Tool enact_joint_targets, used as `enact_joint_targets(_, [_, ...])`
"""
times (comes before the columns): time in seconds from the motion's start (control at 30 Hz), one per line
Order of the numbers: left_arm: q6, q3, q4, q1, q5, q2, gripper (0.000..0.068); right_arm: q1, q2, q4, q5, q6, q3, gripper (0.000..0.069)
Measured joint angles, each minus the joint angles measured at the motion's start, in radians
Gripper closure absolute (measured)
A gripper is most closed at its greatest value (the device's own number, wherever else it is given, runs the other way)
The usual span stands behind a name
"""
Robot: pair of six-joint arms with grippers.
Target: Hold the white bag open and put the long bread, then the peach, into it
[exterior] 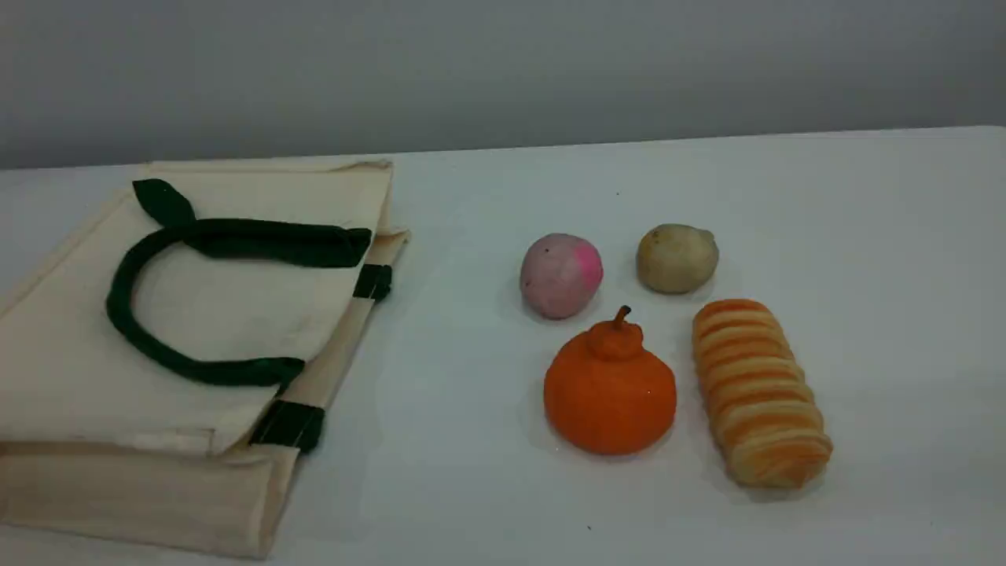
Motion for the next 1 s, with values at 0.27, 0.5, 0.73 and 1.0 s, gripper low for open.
enact_joint_targets(0.27, [-0.025,-0.151,0.006,-0.005,-0.148,0.326,0.0246,0.088,0.359,-0.004,-0.111,-0.001,-0.223,0.0349])
enact_joint_targets(0.5, [-0.022,-0.358,0.055,-0.005,-0.143,0.734,0.0248,0.097,0.715,-0.010,-0.118,-0.006,-0.395,0.0356])
enact_joint_targets(0.73, [-0.019,-0.538,0.077,-0.004,-0.198,1.137,0.0248,0.095,0.986,-0.046,-0.209,-0.006,-0.421,0.0358])
enact_joint_targets(1.0, [-0.019,-0.674,0.076,-0.004,-0.262,1.501,0.0248,0.093,1.202,-0.049,-0.343,-0.005,-0.446,0.0358])
